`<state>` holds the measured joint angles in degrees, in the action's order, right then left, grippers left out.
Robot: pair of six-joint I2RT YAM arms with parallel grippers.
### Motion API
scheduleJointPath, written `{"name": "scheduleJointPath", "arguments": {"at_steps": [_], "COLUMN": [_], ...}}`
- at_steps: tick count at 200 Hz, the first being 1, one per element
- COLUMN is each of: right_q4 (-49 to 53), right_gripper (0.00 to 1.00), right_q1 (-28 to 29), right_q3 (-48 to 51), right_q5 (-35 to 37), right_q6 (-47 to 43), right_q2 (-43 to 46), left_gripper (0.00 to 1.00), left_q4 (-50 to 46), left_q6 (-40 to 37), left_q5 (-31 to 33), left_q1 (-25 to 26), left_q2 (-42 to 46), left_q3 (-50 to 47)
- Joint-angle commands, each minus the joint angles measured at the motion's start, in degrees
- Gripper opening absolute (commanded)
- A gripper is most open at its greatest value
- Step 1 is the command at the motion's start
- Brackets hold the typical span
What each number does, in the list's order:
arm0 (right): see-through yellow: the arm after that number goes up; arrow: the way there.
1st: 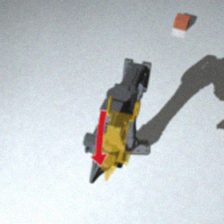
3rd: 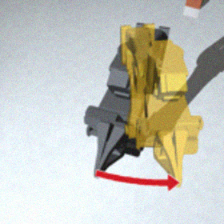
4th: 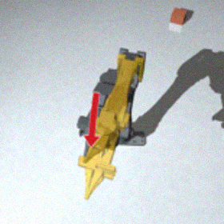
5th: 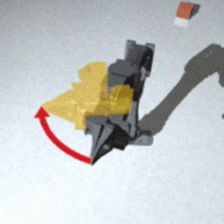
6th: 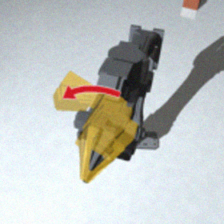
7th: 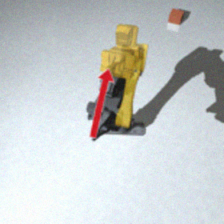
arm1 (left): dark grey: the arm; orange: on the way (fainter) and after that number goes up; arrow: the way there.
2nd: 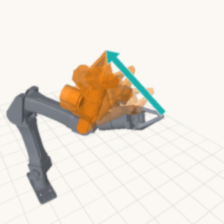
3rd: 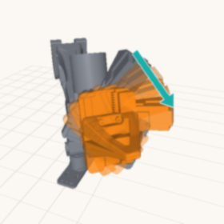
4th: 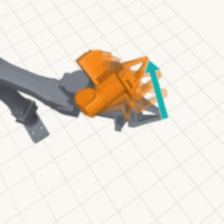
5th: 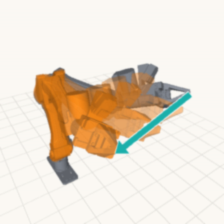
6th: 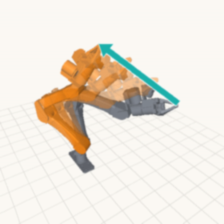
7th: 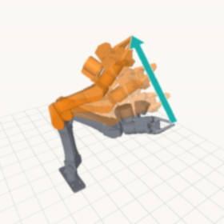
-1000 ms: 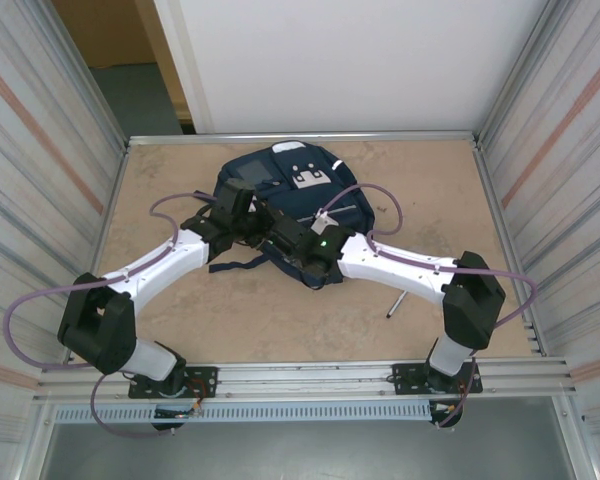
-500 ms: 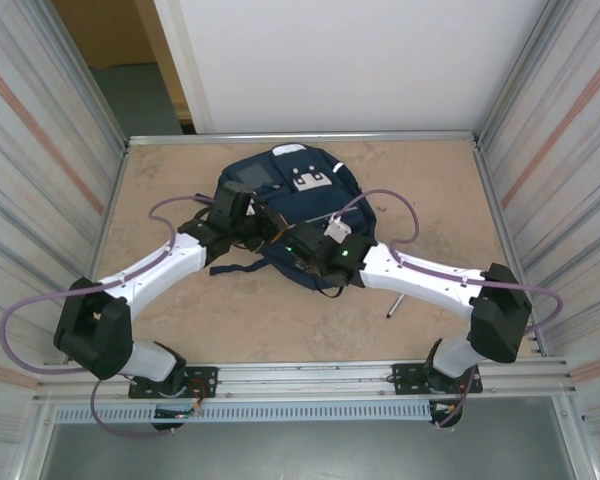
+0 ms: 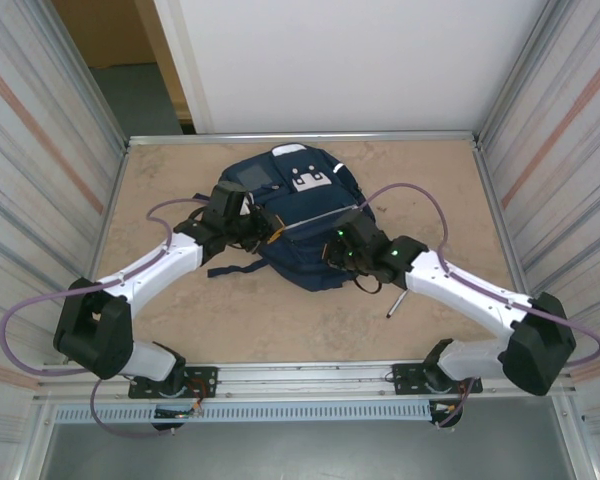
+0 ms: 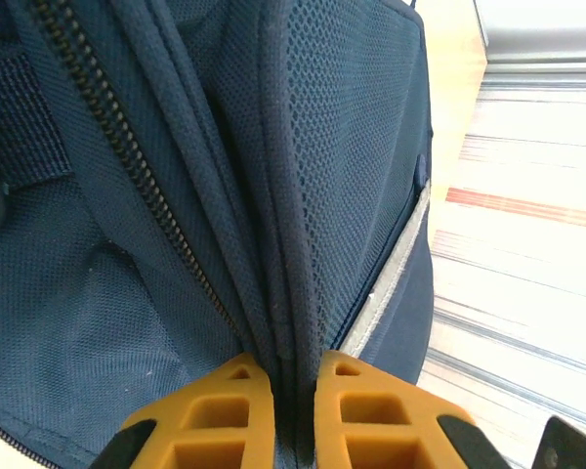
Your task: Pack books, pencil case, and school supplies into a backpack
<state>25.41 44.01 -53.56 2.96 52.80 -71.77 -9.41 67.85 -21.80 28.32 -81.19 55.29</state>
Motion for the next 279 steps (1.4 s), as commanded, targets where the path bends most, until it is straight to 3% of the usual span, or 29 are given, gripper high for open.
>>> {"name": "scheduleJointPath", "arguments": {"at_steps": [1,33,67,94,109,121,127,145,182,229,248,279], "right_q4": [0.86,-1.06,-2.79,-5.29,-8.14,-10.40,-11.14,-12.43,-13.04,-12.47,-11.18,-11.01], "right_gripper": [0.00,0.00,0.00,0.00,0.00,0.00,0.00,0.00,0.00,0.00,0.00,0.00], "right_q1": [-5.65,-10.98,-13.86,-14.07,-13.91,-13.45,-12.97,-11.44,-7.90,-6.80,-5.36,-1.63], "right_q3": [2.89,4.70,4.21,3.53,3.64,3.68,3.58,2.64,0.23,-1.09,-2.09,-2.34], "right_q5": [-3.37,-9.11,-18.53,-24.06,-27.47,-28.66,-28.43,-27.95,-26.93,-27.74,-27.76,-21.73], "right_q6": [-8.61,-16.70,-21.54,-22.19,-21.96,-22.65,-23.10,-25.09,-29.14,-33.52,-37.35,-43.64], "right_q2": [3.53,5.50,4.78,1.36,-0.98,-2.58,-3.30,-5.02,-7.04,-8.48,-8.23,-6.83], "left_gripper": [0.00,0.00,0.00,0.00,0.07,0.13,0.20,0.35,0.48,0.54,0.55,0.55], "left_q4": [1.20,0.60,-3.45,-1.75,-4.17,-6.14,-7.55,-10.50,-13.83,-11.38,-8.85,-3.67], "left_q6": [-2.53,-4.60,-12.57,-17.59,-19.45,-21.00,-21.84,-23.07,-22.39,-12.74,-9.31,-3.52], "left_q5": [-0.74,-4.45,-7.66,-16.81,-23.72,-26.26,-26.50,-22.47,-10.53,2.26,9.57,14.84], "left_q1": [-2.96,-7.44,-12.47,-16.47,-18.83,-19.61,-19.91,-19.79,-17.34,-5.51,0.38,4.92], "left_q2": [2.80,0.95,-5.46,-14.21,-19.72,-22.50,-23.04,-21.01,-7.85,6.50,7.62,4.61], "left_q3": [-1.04,-1.64,2.46,7.48,13.14,16.72,17.97,17.78,6.47,-3.03,-3.34,-4.07]}}
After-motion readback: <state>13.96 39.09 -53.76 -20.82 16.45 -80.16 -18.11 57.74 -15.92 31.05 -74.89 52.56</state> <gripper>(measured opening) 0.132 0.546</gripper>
